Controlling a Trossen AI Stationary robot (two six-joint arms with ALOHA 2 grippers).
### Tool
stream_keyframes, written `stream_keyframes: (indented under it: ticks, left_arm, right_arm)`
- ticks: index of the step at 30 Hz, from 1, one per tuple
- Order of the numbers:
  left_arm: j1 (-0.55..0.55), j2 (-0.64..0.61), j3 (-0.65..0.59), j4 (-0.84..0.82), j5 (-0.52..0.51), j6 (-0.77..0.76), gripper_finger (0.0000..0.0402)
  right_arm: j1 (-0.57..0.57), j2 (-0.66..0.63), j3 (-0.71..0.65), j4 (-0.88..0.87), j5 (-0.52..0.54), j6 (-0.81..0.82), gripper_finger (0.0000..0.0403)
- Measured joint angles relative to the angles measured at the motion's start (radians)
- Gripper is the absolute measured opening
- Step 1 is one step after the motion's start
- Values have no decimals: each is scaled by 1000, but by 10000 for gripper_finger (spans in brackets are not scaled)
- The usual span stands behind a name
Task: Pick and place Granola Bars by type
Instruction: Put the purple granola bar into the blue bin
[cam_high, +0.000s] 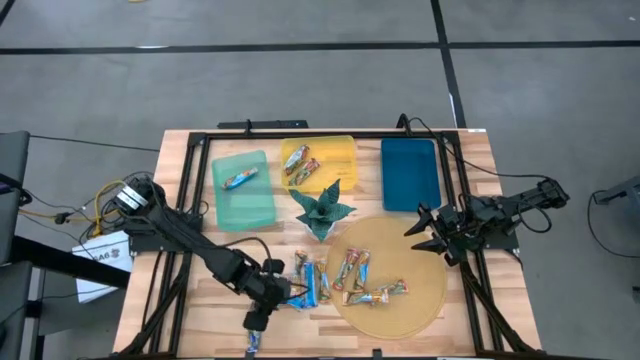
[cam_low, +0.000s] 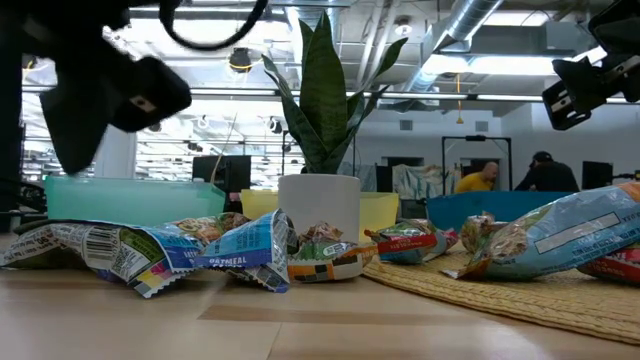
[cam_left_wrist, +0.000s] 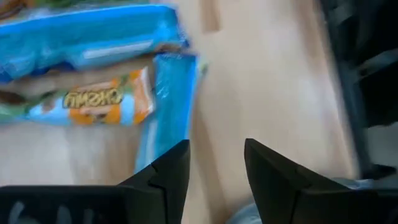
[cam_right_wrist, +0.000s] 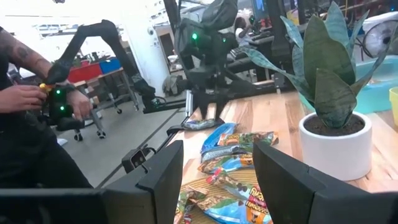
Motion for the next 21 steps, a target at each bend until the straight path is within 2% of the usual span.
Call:
stream_keyframes:
  ticks: [7,15,21]
  left_arm:
    - [11,36,-2,-8,-76,-2,187]
    - [16,79,-3,26,-35,-4,227]
    - [18,108,-2,38,-43,-4,229]
  right_arm:
    - [0,-1,0,0,0,0,189]
    - [-1,1,0,0,0,0,189]
    - [-1,0,0,0,0,0,188]
